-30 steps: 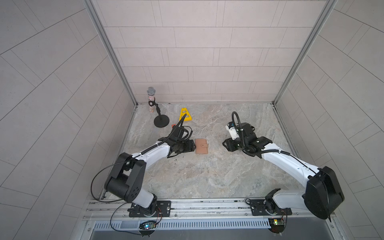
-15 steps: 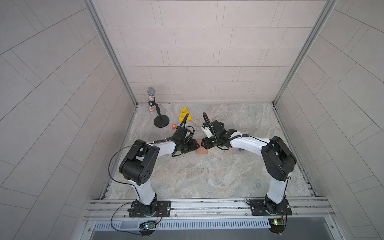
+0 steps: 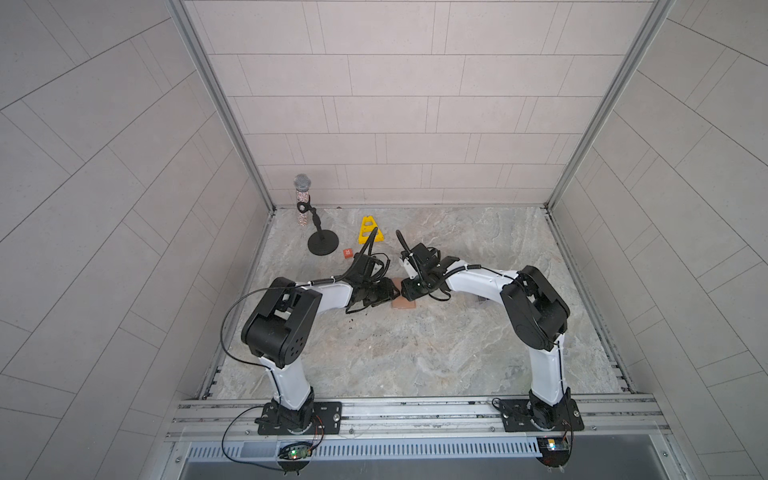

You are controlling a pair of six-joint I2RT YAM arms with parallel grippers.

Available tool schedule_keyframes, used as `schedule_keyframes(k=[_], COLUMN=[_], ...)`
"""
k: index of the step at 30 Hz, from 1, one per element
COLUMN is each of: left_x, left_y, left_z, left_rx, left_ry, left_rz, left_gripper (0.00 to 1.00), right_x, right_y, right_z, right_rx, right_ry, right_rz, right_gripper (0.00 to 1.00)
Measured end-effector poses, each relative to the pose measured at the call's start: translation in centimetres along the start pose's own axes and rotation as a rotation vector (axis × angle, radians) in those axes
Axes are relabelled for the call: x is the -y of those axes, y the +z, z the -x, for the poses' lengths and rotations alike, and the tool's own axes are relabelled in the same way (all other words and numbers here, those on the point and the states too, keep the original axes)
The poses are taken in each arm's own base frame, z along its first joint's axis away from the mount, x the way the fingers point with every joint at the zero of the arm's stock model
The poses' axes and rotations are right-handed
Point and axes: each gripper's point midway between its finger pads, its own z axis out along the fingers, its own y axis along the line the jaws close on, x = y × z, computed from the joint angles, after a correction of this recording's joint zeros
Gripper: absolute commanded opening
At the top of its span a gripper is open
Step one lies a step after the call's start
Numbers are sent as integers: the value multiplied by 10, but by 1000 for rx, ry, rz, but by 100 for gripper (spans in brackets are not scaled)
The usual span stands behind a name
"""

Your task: Put the credit cards into the card holder

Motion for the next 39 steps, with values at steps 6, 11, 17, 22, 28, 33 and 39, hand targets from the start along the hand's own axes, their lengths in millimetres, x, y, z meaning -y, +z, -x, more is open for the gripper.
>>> schedule_keyframes(k=[6,11,17,22,28,33,39], left_x=[1,-4,-4,-4,-3,0,5], left_y=[3,6,6,6,5,3,-2], left_z=[-1,-1,0,-1,-1,-4,-19], left_rx=[-4,-2,-4,-7,-8,-16,-43], left_ry=[3,0,5,15,32,37,47], left_rz=[-10,6,5,7,8,8,3], left_gripper=[39,18,9,8,8,8,12], right_x=[0,3,7,9,9,26,38], right_y=[3,6,6,5,2,-5,-11], right_z=[-1,0,2,4,7,2,-20], right_rx=[0,8,27,41,58,64,20], right_ry=[-8,-7,-7,-8,-15,1,18], right_rz=[-28,-73,-123,-151,-183,-239,-246], right_gripper=[48,46,36,21,10,6,0])
